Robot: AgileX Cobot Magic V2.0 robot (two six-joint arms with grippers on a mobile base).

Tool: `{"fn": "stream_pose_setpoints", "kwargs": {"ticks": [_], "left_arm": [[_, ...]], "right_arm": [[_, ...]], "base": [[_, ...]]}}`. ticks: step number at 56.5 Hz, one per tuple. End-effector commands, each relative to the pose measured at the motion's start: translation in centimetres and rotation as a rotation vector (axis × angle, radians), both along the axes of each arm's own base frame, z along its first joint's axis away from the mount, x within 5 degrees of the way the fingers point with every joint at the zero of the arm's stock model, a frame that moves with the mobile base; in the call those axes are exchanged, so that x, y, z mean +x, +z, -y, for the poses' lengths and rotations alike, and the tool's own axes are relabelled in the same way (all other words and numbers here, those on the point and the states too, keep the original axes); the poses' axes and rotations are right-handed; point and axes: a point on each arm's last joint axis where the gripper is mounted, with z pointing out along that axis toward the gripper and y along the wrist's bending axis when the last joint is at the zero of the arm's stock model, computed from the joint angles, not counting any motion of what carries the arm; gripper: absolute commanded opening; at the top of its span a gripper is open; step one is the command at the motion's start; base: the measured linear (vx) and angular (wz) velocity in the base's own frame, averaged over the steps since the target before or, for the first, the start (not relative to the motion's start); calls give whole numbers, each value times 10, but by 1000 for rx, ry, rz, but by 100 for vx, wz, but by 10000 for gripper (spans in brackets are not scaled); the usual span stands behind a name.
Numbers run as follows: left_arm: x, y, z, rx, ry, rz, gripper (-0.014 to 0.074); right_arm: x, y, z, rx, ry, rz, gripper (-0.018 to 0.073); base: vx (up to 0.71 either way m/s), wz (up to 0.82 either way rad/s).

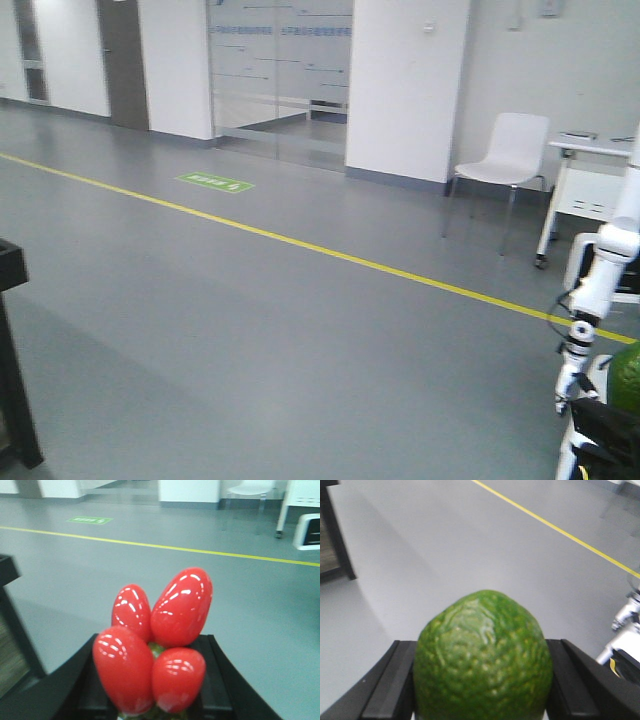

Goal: Pick snacks and fruit into basket
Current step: 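Drive toward the other robot holding the light-blue basket and stop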

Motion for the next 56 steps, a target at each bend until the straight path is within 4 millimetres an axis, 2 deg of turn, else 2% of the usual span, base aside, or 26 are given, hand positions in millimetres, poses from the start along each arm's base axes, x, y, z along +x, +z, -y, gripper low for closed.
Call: {"fn": "stream_pose_setpoints", "kwargs": {"ticks": [1, 56], "left_arm": [[-1, 18, -3, -17, 36, 105, -3], [-1, 18, -3, -17, 36, 105, -3]], "right_arm": [[0, 18, 0, 9, 10, 121, -8], [0, 18, 0, 9, 10, 121, -8]], "base": [[-2, -74], [5, -62]]}}
